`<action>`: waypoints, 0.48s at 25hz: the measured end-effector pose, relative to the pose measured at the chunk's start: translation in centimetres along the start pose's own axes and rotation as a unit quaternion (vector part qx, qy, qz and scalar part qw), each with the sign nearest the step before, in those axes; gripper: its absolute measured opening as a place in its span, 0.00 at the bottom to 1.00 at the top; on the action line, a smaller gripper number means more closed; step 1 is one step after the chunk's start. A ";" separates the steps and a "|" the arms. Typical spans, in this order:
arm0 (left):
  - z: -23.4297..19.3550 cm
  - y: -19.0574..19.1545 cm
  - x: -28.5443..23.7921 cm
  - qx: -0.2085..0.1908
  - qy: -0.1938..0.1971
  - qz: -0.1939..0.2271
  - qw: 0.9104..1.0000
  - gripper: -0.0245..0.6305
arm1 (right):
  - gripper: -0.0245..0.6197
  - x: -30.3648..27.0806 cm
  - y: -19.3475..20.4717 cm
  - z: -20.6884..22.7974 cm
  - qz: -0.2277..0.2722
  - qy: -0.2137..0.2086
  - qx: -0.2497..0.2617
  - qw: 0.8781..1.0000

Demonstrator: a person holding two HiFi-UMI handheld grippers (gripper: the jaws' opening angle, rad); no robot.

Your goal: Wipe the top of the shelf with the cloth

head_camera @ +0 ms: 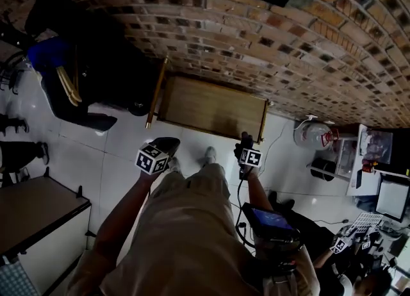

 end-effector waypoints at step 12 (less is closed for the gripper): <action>-6.9 8.1 7.9 0.022 -0.012 0.025 0.999 0.04 | 0.20 7.4 1.7 -12.1 0.064 -0.032 0.045 0.996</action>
Point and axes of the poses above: the fingertips, and each gripper's own axes: x backward along the fingers, z to its right, y out of its underside, the point moved 9 cm from there along x, backward along the fingers, and after that the axes turned 4 degrees about z, right-handed, at the moved point
